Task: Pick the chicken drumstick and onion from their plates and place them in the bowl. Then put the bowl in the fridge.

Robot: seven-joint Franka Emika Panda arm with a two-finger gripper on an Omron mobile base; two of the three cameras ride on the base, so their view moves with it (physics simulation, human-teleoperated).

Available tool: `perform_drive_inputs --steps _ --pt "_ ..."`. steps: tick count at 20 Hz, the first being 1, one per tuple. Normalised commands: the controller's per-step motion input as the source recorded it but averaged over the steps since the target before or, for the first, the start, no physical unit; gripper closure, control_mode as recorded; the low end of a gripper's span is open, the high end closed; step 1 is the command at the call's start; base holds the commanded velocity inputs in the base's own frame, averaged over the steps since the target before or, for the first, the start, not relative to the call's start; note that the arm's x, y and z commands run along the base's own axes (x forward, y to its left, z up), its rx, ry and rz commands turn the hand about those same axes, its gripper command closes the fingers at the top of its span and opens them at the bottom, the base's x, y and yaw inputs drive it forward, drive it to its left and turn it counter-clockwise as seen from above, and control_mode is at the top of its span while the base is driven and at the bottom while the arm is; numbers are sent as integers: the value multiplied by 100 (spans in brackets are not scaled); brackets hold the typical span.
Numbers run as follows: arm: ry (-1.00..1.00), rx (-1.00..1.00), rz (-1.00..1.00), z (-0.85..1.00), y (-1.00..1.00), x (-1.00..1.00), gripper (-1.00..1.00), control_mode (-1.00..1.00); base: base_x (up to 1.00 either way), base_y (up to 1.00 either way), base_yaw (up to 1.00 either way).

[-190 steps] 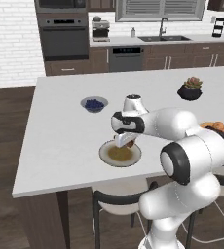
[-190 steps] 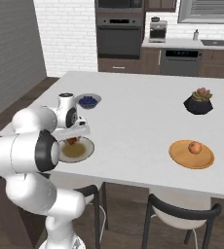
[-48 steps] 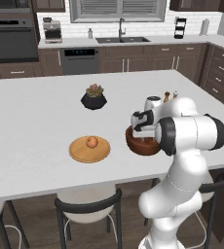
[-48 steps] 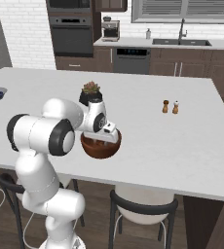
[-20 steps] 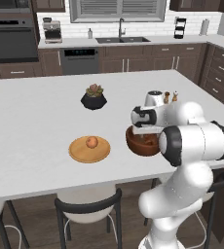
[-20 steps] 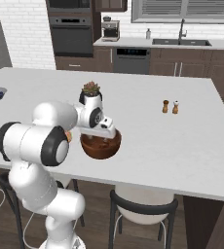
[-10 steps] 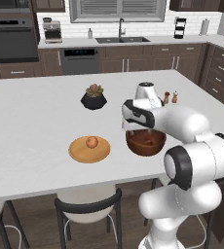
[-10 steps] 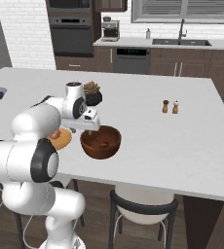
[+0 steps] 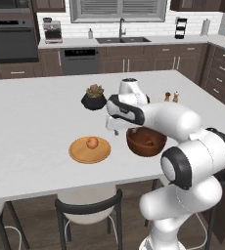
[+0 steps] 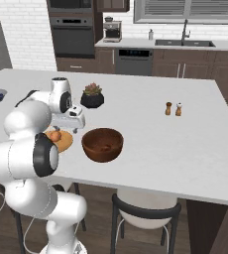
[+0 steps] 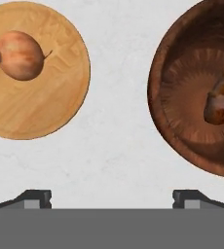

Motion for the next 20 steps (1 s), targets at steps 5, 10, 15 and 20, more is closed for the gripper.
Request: perform_drive_inputs --steps 5,10,15,20 --pt "8 3 4 5 65 9 -100 -100 0 0 0" --pt "8 1 2 -5 59 20 -100 -100 0 0 0" --pt "0 0 -4 -44 42 38 -100 -100 0 0 0" --pt "0 0 -10 -51 6 38 -100 -100 0 0 0"
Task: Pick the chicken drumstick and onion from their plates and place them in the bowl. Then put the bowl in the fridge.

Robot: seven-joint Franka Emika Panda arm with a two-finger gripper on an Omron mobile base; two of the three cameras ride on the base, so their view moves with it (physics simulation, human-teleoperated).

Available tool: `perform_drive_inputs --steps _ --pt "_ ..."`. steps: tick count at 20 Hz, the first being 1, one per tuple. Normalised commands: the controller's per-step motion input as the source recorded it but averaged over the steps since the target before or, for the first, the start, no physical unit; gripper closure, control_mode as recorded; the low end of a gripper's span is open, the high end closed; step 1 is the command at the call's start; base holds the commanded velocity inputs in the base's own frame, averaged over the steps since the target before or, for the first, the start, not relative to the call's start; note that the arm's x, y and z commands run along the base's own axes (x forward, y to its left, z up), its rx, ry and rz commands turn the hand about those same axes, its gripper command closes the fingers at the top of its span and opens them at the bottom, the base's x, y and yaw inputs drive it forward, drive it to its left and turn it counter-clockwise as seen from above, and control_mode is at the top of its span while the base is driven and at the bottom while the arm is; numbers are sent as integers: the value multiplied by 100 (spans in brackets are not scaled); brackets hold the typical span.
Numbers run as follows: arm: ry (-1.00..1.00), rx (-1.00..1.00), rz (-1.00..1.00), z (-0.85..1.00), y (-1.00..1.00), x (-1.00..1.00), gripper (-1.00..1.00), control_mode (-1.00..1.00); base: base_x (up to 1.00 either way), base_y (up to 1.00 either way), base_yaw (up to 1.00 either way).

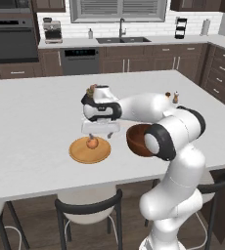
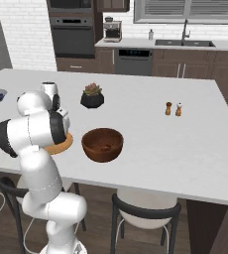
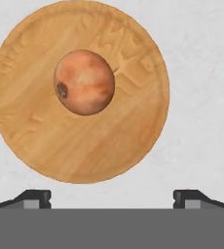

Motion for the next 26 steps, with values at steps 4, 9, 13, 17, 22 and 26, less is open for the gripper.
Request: perform_drive_inputs --steps 4,9,13,17,22,26 --pt "0 0 0 -26 0 37 -100 -100 0 0 0" --pt "0 0 0 -18 5 25 -100 -100 0 0 0" --pt "-2 -3 0 -28 22 18 -100 -100 0 0 0" --pt "-7 -3 0 -19 26 19 -100 -100 0 0 0" --pt "-4 0 0 -17 3 26 -100 -100 0 0 0" --pt "-4 0 0 -19 0 10 -100 -100 0 0 0"
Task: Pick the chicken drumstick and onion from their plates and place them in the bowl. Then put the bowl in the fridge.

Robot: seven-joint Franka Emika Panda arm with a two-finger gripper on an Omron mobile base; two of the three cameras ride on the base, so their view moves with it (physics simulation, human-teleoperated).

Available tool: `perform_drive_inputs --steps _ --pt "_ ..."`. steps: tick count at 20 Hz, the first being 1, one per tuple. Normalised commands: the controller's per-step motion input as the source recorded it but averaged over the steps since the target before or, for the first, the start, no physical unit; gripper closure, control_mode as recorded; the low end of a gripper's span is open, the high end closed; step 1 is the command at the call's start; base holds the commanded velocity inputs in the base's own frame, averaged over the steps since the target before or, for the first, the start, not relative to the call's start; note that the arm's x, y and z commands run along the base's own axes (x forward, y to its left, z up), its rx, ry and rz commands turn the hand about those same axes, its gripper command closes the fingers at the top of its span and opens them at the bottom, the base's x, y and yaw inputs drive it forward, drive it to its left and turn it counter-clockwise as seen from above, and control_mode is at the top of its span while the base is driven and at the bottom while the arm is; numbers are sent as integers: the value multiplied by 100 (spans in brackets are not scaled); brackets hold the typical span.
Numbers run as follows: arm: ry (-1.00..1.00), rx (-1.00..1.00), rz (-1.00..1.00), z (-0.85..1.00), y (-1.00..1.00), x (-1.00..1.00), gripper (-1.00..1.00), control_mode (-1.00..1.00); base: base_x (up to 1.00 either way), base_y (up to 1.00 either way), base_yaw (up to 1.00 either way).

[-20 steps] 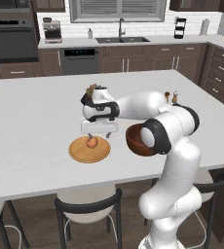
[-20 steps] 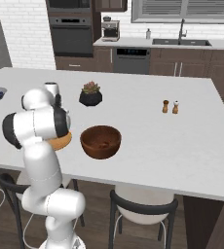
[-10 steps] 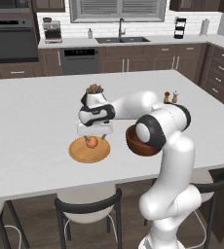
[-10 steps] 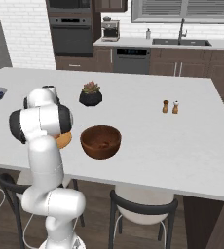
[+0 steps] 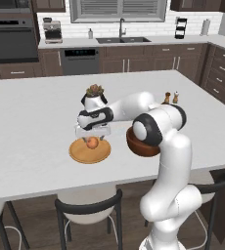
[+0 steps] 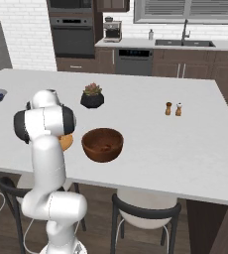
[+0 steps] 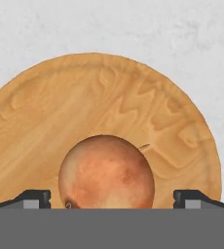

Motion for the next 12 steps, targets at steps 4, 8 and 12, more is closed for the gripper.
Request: perform_drive_inputs --steps 4,8,12 --pt "-1 0 0 -14 1 -2 -100 -100 0 0 0" --pt "-1 0 0 -8 2 -5 -100 -100 0 0 0" --pt "-1 0 0 -11 0 0 -100 -100 0 0 0"
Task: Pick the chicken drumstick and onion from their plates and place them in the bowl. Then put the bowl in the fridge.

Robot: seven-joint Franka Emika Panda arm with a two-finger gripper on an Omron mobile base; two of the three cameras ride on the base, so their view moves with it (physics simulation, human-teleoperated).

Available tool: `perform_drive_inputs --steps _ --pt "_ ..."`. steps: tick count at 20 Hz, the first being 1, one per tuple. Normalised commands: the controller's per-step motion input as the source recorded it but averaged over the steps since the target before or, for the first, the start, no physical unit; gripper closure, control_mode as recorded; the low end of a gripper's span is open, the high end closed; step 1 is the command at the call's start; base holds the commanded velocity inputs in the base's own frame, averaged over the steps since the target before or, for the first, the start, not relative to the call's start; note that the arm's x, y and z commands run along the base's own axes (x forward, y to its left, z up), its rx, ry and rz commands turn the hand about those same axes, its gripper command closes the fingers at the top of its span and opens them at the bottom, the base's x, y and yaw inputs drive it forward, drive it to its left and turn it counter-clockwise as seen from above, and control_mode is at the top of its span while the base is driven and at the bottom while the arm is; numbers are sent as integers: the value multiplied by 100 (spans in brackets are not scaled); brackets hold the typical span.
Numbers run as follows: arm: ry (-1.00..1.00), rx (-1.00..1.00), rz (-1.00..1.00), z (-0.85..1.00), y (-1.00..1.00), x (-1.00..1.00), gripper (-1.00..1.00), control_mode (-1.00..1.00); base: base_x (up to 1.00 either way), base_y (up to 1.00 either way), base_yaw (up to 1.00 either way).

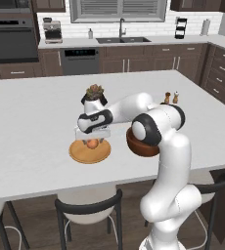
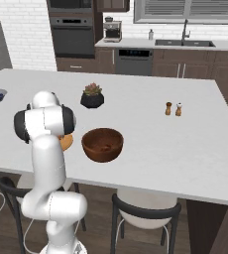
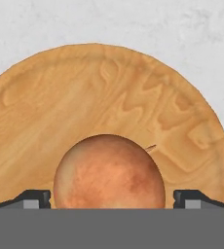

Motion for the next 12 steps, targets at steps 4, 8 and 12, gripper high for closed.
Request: perform_drive_inputs --steps 4,8,12 --pt "0 0 0 -8 1 0 100 -100 0 0 0" --pt "0 0 0 0 0 0 100 -100 0 0 0" --pt "0 0 0 2 0 0 100 -100 0 0 0"
